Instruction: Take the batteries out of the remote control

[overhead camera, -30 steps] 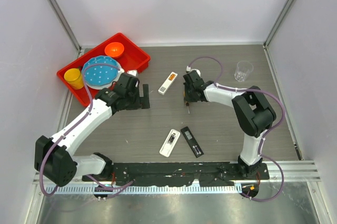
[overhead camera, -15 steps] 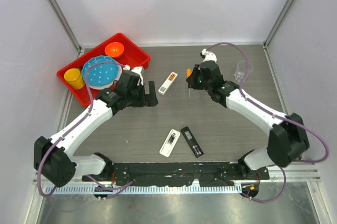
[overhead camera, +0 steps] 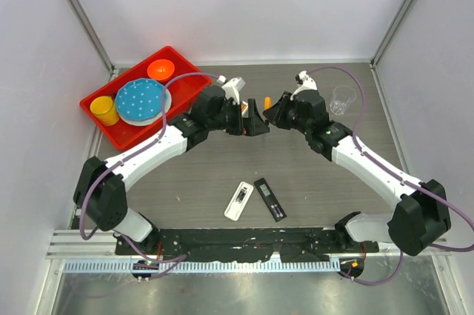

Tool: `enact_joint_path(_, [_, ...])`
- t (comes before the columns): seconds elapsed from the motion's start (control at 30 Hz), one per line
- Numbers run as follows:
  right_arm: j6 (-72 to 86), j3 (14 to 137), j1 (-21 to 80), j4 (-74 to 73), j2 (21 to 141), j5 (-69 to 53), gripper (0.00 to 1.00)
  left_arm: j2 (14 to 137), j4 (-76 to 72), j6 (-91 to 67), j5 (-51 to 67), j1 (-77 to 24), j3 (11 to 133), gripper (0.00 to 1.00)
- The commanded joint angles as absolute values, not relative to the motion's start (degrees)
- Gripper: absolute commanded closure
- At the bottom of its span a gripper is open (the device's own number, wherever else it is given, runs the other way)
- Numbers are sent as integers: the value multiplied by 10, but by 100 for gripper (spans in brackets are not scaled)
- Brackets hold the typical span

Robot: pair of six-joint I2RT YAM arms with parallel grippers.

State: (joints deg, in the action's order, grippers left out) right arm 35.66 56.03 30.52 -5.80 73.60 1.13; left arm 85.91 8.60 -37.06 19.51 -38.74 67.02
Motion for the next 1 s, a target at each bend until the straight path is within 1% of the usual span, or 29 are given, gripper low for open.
enact_joint_path(0.0, [393,562,301,-26,707,-22,99,887,8,-390,247,-398,702,12])
enact_joint_path(0.07, [397,562,300,-23,706,-27,99,904,-14,-396,261,-402,706,18])
enact_joint_path(0.1, [399,563,301,-21,706,-30,99,910,-20,-401,265,-402,708,23])
enact_joint_path(0.13, [402,563,300,-20,705,-32,99,914,-30,-406,271,-403,709,36])
enact_joint_path(0.17, [402,564,299,-20,703,-33,99,918,-32,-409,275,-403,713,42])
enact_joint_path(0.2, [403,563,300,-20,701,-33,99,923,-33,-410,275,-403,715,55])
enact_joint_path(0.27, [406,562,297,-19,695,-32,99,926,-32,-411,272,-403,715,68])
enact_joint_path(0.3, [408,560,296,-20,693,-33,99,925,-32,-411,268,-403,715,82])
enact_joint_path(0.37, [407,560,294,-20,689,-38,99,923,-28,-410,265,-403,712,97])
enact_joint_path(0.4, [407,560,294,-19,689,-40,99,919,-25,-407,258,-403,711,100])
enact_joint_path(0.47, [399,562,293,-20,689,-47,98,911,-12,-396,245,-403,706,100])
enact_joint_path(0.53, [393,564,284,-25,686,-50,94,893,16,-385,220,-400,701,100])
enact_joint_path(0.63, [379,571,266,-40,684,-57,74,865,67,-362,183,-388,694,100])
enact_joint_path(0.67, [374,572,261,-44,683,-61,60,858,77,-358,178,-378,692,100])
enact_joint_path(0.73, [362,574,247,-44,678,-85,46,843,104,-344,170,-367,683,100])
enact_joint_path(0.77, [359,575,233,-44,678,-94,30,830,114,-340,174,-356,680,100])
enact_joint_path(0.83, [352,577,216,-45,674,-133,16,816,138,-323,184,-345,674,100])
enact_joint_path(0.87, [352,577,197,-42,673,-148,4,801,148,-316,192,-337,673,100])
enact_joint_path(0.9, [350,577,189,-34,673,-162,1,794,153,-310,198,-333,672,100])
enact_joint_path(0.97, [347,574,174,-18,672,-224,0,778,173,-293,216,-327,669,100])
